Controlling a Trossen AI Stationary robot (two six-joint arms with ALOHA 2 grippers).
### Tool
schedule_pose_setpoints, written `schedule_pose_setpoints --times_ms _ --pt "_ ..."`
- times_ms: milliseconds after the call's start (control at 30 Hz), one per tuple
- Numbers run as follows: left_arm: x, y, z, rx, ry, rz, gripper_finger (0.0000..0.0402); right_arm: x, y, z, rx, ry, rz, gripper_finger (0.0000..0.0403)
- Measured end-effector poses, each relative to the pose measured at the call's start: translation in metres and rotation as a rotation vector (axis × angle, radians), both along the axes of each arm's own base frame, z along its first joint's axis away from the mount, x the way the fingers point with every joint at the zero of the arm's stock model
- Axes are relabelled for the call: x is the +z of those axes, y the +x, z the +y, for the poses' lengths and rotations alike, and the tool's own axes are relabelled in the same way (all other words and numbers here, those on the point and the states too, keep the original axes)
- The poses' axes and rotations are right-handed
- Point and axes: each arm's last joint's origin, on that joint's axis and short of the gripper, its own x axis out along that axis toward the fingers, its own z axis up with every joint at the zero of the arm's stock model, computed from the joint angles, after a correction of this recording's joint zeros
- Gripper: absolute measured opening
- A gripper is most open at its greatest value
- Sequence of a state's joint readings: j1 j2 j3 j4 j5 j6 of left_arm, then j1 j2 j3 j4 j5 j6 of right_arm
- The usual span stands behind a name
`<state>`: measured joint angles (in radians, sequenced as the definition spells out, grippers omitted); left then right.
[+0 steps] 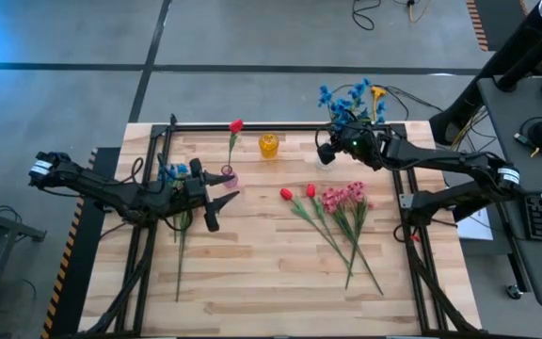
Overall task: Sort flowers into vase by color
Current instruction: Put the right blue flowers into the transparent vase
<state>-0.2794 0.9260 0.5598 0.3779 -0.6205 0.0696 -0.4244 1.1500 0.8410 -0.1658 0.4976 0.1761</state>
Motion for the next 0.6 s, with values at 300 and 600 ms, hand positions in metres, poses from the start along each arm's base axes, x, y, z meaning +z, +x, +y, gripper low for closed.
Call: schedule_pose_setpoints --times_ms 300,600 --pt "-0.0009 0.0005 -0.0001 0.0 0.002 0.007 0.0184 -0.0001 0.0 0.0 0.001 0.0 0.002 0.0058" --pt "-0.0012 0.0005 -0.0001 0.0 0.003 0.01 0.0184 -0.0016 -0.0011 0.0007 0.006 0.005 0.027 0.0134"
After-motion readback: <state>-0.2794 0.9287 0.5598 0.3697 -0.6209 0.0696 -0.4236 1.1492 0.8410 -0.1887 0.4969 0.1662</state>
